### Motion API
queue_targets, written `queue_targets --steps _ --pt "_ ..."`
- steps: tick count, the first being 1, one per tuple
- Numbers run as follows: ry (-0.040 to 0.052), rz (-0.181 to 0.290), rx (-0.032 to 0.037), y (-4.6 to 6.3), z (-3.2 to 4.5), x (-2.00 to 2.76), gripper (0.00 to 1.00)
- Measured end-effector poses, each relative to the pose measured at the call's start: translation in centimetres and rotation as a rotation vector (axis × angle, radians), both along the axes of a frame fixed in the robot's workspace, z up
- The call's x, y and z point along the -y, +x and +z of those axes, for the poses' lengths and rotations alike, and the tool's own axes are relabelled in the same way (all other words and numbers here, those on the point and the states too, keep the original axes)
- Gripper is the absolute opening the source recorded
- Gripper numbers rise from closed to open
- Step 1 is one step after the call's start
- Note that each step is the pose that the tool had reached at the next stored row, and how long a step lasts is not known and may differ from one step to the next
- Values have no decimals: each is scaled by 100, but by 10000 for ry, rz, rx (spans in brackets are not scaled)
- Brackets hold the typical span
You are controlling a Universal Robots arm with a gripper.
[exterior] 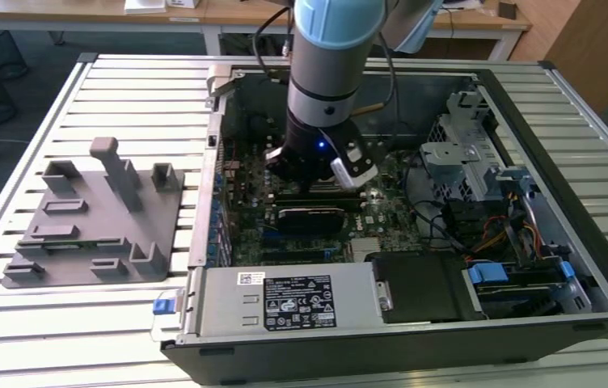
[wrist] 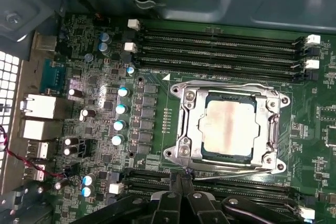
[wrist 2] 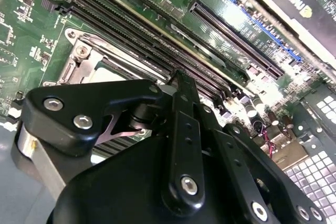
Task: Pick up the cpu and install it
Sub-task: 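Install the second cpu locking lever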
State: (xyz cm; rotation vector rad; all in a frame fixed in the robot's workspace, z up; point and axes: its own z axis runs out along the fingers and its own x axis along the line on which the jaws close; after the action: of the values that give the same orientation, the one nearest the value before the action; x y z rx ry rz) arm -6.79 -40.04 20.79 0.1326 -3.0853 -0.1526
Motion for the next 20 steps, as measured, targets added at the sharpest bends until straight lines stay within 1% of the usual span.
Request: queue_targets --steps 5,7,13,20 --pt "54 -1 0 -14 -9 16 11" --pt "90 -1 0 -22 -13 17 11" --pt "250 15 0 -46 -47 16 11" --pt "430 22 1 -49 -99 17 11"
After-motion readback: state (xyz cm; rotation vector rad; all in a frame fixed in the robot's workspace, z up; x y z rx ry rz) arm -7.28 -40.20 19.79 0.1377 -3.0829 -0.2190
